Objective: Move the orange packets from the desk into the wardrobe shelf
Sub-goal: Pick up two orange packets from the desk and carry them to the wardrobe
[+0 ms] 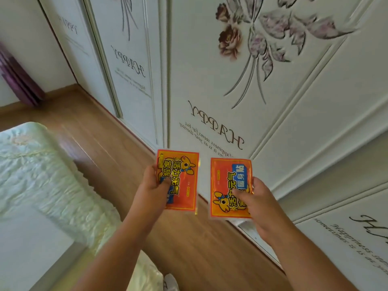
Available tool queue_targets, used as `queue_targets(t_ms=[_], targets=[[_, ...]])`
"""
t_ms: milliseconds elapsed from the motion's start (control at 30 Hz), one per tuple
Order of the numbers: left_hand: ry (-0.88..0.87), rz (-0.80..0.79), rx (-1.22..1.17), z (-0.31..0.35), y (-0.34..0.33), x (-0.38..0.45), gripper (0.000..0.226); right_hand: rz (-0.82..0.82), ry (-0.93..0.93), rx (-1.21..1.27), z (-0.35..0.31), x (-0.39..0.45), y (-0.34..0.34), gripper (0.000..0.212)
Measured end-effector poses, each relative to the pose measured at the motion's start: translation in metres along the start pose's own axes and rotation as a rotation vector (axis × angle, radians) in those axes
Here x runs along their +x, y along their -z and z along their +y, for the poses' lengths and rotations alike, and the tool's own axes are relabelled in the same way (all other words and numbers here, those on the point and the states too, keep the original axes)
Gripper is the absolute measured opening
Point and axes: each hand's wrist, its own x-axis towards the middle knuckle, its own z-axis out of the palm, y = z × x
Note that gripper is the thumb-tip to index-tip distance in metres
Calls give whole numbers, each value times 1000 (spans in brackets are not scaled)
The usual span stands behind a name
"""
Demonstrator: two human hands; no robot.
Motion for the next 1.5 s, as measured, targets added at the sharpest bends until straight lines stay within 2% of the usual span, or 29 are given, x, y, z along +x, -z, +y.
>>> queue_targets(t_ms=[233,533,700,933,1200,1500], targets=[[63,120,-70,6,58,51,17,-127,10,-97,-40,63,-67,22],[110,467,-211,9,136,111,28,-422,45,-174,-99,183,-193,22],[141,680,-271,34,167,163,25,-601,57,-196,-148,264,-265,25],[115,876,-341,75,190,244,24,-807,119,-278,-215,356,-349,24],[191,958,-372,74,203,304,25,-900,116,-320,-245,418,-405,22],[181,899,-394,80,270,409,27,-814,100,-349,-274,484,-485,23]])
